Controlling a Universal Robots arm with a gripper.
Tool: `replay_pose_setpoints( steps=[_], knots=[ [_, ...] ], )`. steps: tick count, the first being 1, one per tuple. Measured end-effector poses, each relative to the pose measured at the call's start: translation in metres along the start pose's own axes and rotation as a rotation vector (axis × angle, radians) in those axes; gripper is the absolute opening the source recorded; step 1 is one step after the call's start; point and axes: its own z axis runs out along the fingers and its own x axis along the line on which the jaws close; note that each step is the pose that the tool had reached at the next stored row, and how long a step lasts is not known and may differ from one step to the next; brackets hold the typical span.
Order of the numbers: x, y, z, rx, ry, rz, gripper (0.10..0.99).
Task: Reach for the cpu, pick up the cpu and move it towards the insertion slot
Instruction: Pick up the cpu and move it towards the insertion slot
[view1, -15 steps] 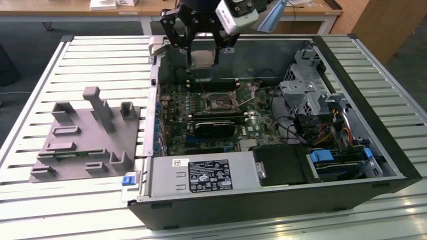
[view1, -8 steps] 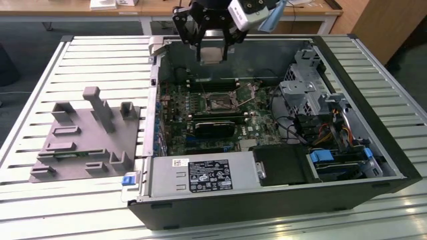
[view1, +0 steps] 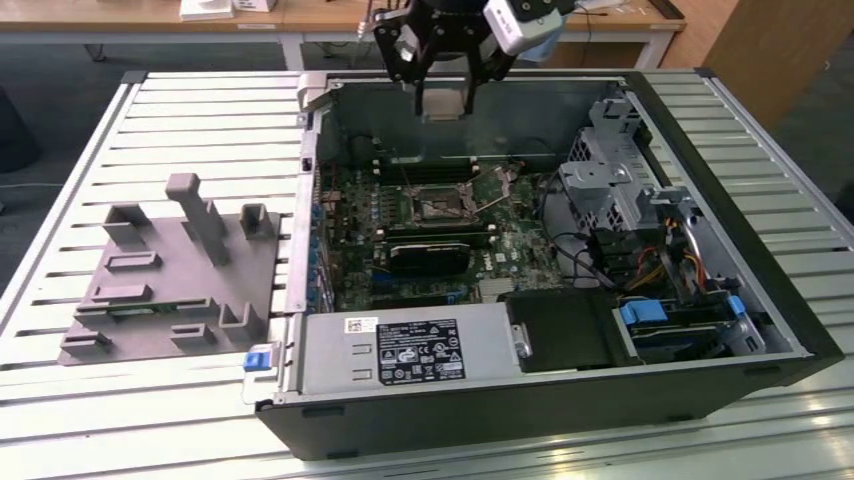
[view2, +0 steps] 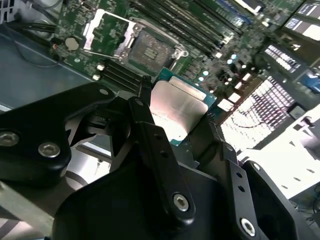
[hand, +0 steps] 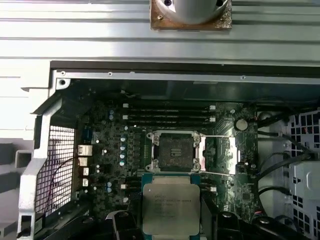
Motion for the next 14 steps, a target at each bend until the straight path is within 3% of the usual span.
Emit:
replay_pose_setpoints(
  steps=[7, 14],
  knots=[
    [-0.0188, 0.0095, 0.0035, 0.0, 0.0045, 0.0, 0.545],
    [-0.0199, 0.0095, 0.0036, 0.0, 0.0052, 0.0, 0.545]
  ],
)
